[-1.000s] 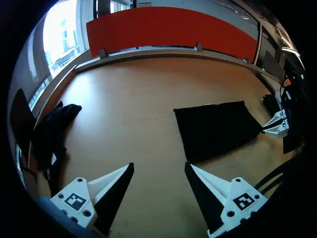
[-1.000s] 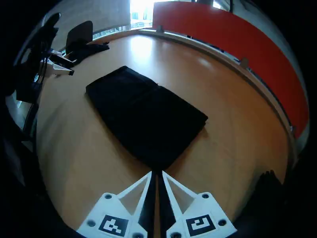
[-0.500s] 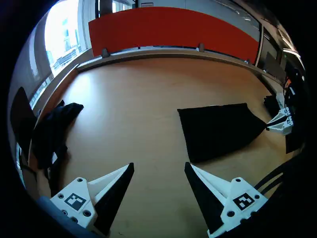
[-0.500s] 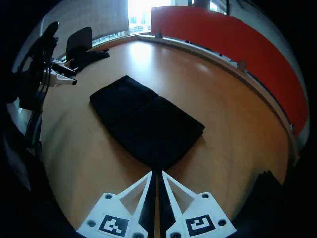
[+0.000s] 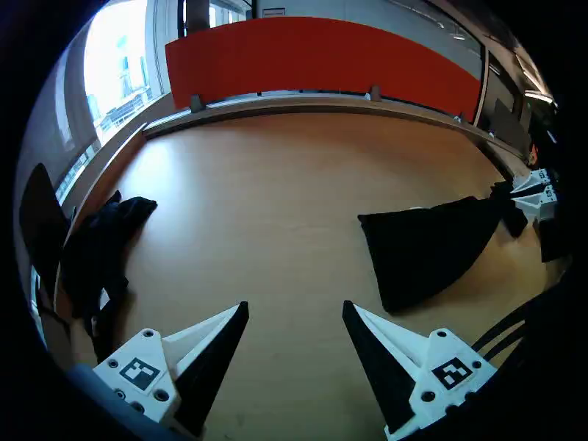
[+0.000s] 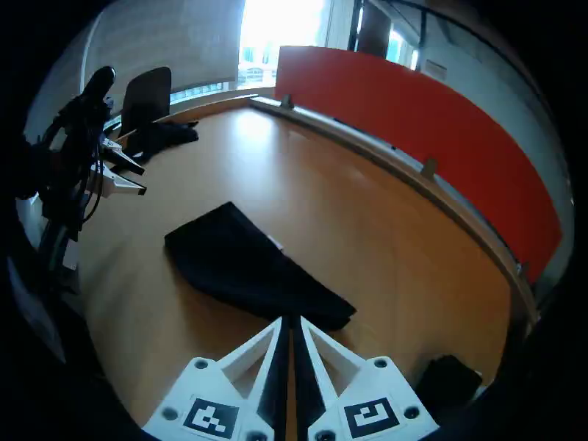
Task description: Fold towel
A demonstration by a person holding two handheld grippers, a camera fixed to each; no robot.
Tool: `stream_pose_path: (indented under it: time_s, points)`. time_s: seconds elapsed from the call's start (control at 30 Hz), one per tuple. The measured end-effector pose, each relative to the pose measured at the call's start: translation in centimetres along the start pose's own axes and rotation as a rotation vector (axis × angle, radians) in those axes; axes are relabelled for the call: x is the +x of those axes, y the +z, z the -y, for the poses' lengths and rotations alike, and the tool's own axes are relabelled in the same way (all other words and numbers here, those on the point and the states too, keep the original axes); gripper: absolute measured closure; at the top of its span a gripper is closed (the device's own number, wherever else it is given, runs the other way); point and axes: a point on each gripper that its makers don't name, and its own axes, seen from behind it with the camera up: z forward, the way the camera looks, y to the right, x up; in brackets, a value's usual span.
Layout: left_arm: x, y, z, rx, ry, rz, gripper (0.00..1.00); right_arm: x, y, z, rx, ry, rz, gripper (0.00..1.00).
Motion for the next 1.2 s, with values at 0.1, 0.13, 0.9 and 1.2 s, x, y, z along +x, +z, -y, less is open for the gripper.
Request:
stream_pose_path:
  time_s: [0.1,0.13,0.9,1.2]
  points:
    - [0.2,-0.1,-0.1,-0.002,0.001,-0.004,0.05,1.1,-0.7,-0.7,-0.015,-0.017,-0.015,0.79]
    - [0.2,-0.1,-0.2,-0.002,0.000,-0.005,0.05,1.5,-0.9,-0.8,-0.019,-0.022,-0.020,0.79]
    - [0.6,-0.7,-0.1,0.000,-0.004,-0.016,0.05,4.6,-1.1,0.3,0.016,-0.120,-0.039,0.68]
    - [0.7,-1.1,0.2,0.003,-0.012,-0.023,0.05,6.2,1.4,3.0,0.081,-0.163,-0.040,0.64]
